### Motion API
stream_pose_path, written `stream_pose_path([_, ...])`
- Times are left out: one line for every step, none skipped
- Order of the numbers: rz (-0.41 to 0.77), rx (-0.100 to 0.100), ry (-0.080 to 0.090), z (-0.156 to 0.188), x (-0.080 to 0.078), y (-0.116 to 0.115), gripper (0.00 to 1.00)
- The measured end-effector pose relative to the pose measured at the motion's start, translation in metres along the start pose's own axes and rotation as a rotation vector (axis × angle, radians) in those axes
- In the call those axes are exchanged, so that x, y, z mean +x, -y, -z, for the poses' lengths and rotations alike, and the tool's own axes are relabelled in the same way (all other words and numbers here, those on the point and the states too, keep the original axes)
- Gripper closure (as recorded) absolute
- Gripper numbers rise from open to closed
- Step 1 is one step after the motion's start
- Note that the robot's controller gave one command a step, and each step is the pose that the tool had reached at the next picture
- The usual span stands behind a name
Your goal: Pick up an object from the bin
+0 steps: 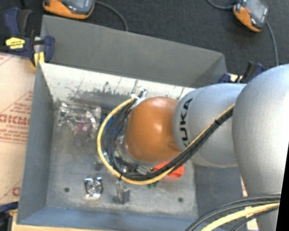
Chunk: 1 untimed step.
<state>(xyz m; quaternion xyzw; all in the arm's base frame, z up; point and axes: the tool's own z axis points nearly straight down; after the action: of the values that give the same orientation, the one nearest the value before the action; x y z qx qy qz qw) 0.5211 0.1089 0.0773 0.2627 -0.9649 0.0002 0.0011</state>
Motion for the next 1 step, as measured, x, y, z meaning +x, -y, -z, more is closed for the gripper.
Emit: stream_pose_path([0.201, 0.003, 0.008, -0.0067, -0.0124, -0.0068, 0.0])
